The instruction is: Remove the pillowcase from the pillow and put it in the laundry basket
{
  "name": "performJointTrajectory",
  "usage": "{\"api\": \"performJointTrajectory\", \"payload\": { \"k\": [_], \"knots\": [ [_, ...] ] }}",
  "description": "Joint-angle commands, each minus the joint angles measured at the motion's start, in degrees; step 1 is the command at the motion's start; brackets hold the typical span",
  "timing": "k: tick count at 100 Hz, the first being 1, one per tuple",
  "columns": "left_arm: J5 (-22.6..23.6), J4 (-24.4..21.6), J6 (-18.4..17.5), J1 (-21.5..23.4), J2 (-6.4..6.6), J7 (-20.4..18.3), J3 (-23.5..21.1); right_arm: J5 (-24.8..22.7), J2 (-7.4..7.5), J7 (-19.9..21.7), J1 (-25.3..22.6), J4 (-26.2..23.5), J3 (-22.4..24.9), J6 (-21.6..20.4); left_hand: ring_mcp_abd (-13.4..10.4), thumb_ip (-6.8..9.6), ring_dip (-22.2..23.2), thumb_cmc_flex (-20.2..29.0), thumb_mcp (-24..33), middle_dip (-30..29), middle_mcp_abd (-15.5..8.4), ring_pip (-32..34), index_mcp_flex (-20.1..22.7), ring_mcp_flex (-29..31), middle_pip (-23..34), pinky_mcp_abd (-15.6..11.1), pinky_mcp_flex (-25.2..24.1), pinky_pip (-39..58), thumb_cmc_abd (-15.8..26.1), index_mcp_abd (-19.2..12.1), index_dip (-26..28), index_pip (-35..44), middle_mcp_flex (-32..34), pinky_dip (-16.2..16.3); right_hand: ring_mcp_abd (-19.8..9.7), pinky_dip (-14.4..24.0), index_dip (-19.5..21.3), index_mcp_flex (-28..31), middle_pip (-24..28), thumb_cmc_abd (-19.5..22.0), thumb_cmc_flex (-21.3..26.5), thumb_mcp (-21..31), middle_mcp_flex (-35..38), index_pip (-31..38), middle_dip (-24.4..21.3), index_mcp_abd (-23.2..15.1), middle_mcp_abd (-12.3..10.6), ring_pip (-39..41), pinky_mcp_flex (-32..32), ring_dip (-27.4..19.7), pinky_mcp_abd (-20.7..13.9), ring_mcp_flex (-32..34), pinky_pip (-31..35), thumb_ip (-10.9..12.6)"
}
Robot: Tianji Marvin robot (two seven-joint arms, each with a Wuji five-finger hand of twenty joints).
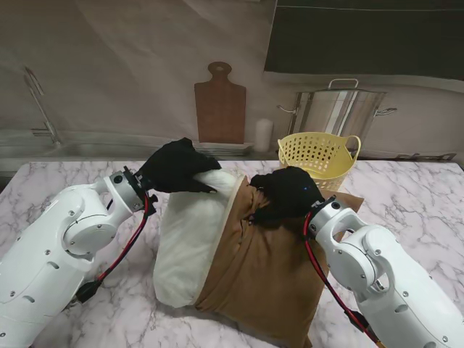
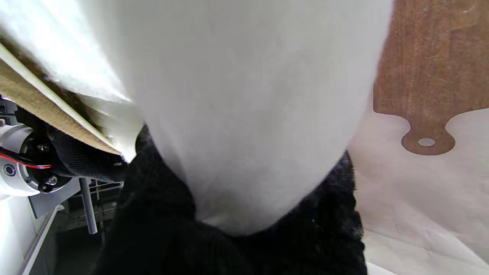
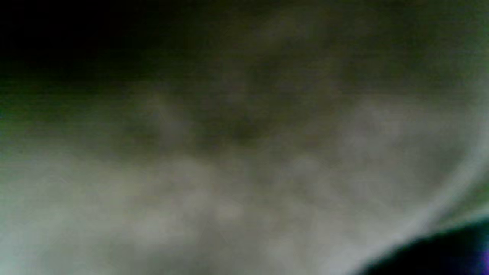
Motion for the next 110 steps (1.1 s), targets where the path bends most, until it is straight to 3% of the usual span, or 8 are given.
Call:
{"api": "performJointTrajectory", "payload": {
  "k": [1,16,57,67,77,90,98,110],
  "knots": [
    [-0.2,0.7,1.4,-0.6,-0.12,-0.7,0.2,-2.4,-0.36,-1.1,-0.1,0.9,-0.1,-0.4,-3.8,2.64,-0.2,9.5,4.8,0.1,-4.5,0.2,-1.0,0.0,1.8,-2.6,-0.8,0.4,7.1,-3.7,1.1,2.7,0.6,-0.2,-8.3,1.0,0.3,6.5,8.1,4.1,9.5,12.9,6.2,8.9,4.1,-8.4,1.5,14.4,2.1,4.2,-2.1,6.7,4.0,1.9],
    [-0.9,2.5,4.6,-1.6,-0.14,-1.7,1.1,-8.9,-0.28,-5.1,0.5,0.3,0.4,-1.5,-3.5,2.52,-1.0,9.5,4.5,-0.2,-4.5,-1.0,-1.4,-0.3,1.0,-2.3,-1.1,-0.1,7.5,-3.5,0.7,2.3,0.3,-0.5,-9.5,-0.1,6.0,7.0,8.6,5.6,10.2,13.9,6.7,8.7,9.3,-10.4,2.7,19.0,2.7,4.0,-3.2,6.6,6.2,2.0],
    [1.1,4.4,7.9,-1.2,-0.52,2.8,0.2,-17.3,-0.52,-20.4,3.0,1.9,-2.1,-1.9,-2.4,2.46,-4.0,10.7,4.2,-1.4,-4.2,-4.8,-2.3,-2.1,-3.3,-0.9,-3.0,-0.5,8.2,-3.3,-3.9,-0.7,-1.1,-1.5,-9.6,-0.1,9.5,5.5,8.4,8.2,10.2,12.5,5.1,8.2,10.4,-13.0,1.6,17.6,2.8,3.2,-5.5,6.5,7.7,2.0],
    [2.0,4.1,7.7,-0.3,-0.27,2.3,-0.8,-17.9,-0.49,-22.2,3.2,3.1,-3.6,-1.7,-1.4,2.42,-7.3,7.5,3.8,-4.9,-1.0,-9.8,-4.2,-5.9,-8.8,0.9,-6.2,-2.7,7.9,-2.5,-7.9,-7.1,-6.0,-2.6,-9.5,0.0,9.9,5.2,8.2,8.6,10.3,11.8,4.8,7.9,10.4,-13.4,1.1,16.8,2.7,2.9,-5.7,6.5,7.9,2.1],
    [3.3,3.7,7.7,0.6,0.1,0.9,-2.0,-18.1,-0.41,-22.6,3.3,4.2,-4.8,-1.6,0.4,2.28,-11.8,0.6,3.6,-18.6,1.5,-16.4,-6.7,-12.1,-14.2,2.8,-10.0,-7.1,8.4,-0.9,-12.6,-19.4,-15.6,-4.0,-9.5,0.0,9.9,5.2,8.0,8.6,10.3,11.6,4.9,7.8,10.2,-13.4,0.9,16.5,2.6,2.8,-5.7,6.6,7.9,2.1],
    [2.6,2.9,9.0,1.8,0.31,-1.9,-3.5,-18.8,-0.18,-22.7,3.0,4.5,-5.2,-1.9,2.0,2.28,-18.3,-5.7,3.2,-27.8,9.3,-23.7,-11.1,-20.8,-24.5,3.3,-14.3,-15.2,8.1,2.5,-20.6,-28.5,-32.0,-7.6,-9.4,0.0,9.9,5.1,7.8,8.7,10.3,11.4,4.9,7.6,10.1,-13.6,0.7,16.3,2.6,2.7,-5.6,6.6,7.8,2.1],
    [-0.5,2.6,10.2,2.1,0.18,-4.0,-3.9,-18.8,-0.15,-22.7,2.9,4.3,-5.4,-2.7,3.7,2.19,-24.0,-10.4,3.2,-32.2,13.3,-27.2,-17.3,-25.8,-28.7,2.8,-15.7,-20.4,5.5,6.7,-24.3,-33.6,-40.6,-11.5,-9.4,-0.1,9.9,5.1,7.7,8.9,10.2,11.2,4.8,7.6,10.0,-13.9,0.4,15.9,2.4,2.6,-5.7,6.5,7.7,2.1],
    [-6.9,1.3,11.0,1.7,0.42,-10.4,-4.1,-20.1,0.07,-23.3,3.3,4.1,-5.8,-3.0,6.0,1.81,-29.0,-18.2,3.2,-36.5,15.5,-29.0,-30.1,-32.9,-30.5,3.0,-18.3,-24.8,-1.0,11.6,-29.5,-38.1,-49.7,-15.8,-9.2,-0.2,10.0,5.0,7.5,9.1,10.2,10.9,4.7,7.6,9.8,-14.3,0.0,15.0,2.2,2.3,-5.8,6.6,7.5,2.1]
  ]
}}
